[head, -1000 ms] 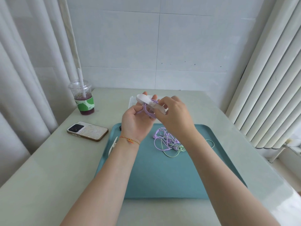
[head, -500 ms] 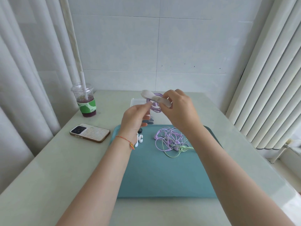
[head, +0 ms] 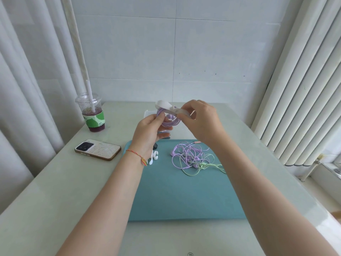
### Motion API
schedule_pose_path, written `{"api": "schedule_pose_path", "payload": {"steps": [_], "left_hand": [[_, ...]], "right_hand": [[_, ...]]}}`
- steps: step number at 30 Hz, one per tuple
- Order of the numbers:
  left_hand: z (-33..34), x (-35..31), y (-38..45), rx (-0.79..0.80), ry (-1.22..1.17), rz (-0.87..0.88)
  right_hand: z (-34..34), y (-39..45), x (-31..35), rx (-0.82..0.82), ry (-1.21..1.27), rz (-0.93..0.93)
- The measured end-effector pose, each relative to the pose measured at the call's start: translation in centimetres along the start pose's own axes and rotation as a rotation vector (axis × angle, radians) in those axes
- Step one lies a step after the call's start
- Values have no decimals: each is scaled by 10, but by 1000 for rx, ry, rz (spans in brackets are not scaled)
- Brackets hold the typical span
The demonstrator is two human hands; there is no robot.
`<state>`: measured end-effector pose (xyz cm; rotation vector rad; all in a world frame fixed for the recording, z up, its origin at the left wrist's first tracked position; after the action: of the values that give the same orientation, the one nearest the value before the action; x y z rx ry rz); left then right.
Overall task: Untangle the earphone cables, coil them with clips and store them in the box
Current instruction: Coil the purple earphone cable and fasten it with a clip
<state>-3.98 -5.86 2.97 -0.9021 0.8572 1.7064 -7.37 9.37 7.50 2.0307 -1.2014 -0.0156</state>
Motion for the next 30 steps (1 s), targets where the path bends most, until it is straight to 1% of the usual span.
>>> {"api": "schedule_pose_path", "payload": {"steps": [2, 4, 6, 7, 9, 11, 12, 14, 15, 17, 19, 21, 23, 27, 30], "left_hand": [[0, -1, 2, 12, -34, -12], [0, -4, 3, 11, -81, -18], [1, -5, 6, 40, -159, -38], [3, -6, 6, 57, -211, -57], [6, -7, 6, 70, -269, -92], [7, -7, 8, 58, -236, -107], [5, -6, 9, 46, -200, -118], [2, -3, 13, 70, -140, -169], [0, -2, 14, 114, -128, -202], [-1, 2, 11, 196, -118, -285], [-1, 7, 10, 240, -119, -347], [-2, 12, 11, 266, -134, -373], [-4, 17, 13, 248, -143, -383], [-9, 22, 17, 142, -94, -380], [-10, 25, 21, 132, -96, -358]], "right_hand": [[-3, 0, 1, 51, 40, 33], [-6, -1, 2, 101, 157, 86], [-7, -3, 2, 144, 291, 155], [-7, -4, 2, 165, 318, 175], [-2, -5, 1, 211, 279, 182], [4, -7, -3, 237, 195, 183], [5, -7, -6, 229, 203, 206], [7, -8, -14, 212, 375, 314], [9, -9, -18, 240, 485, 369], [16, -14, -22, 386, 690, 401], [22, -21, -20, 566, 884, 371], [24, -27, -19, 647, 968, 351], [25, -28, -20, 624, 921, 362], [27, -27, -27, 535, 855, 399], [28, -24, -30, 482, 830, 415]]}}
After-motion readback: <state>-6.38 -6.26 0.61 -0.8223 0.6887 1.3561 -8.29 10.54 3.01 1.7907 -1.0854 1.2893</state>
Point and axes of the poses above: each hand's wrist, its own y-axis towards the middle knuckle, its own z-axis out of the palm, x = y × z, the point moved 3 cm from there along y, towards the middle knuckle, and after that the axes turned 13 degrees about -y, right-handed, at the moved point
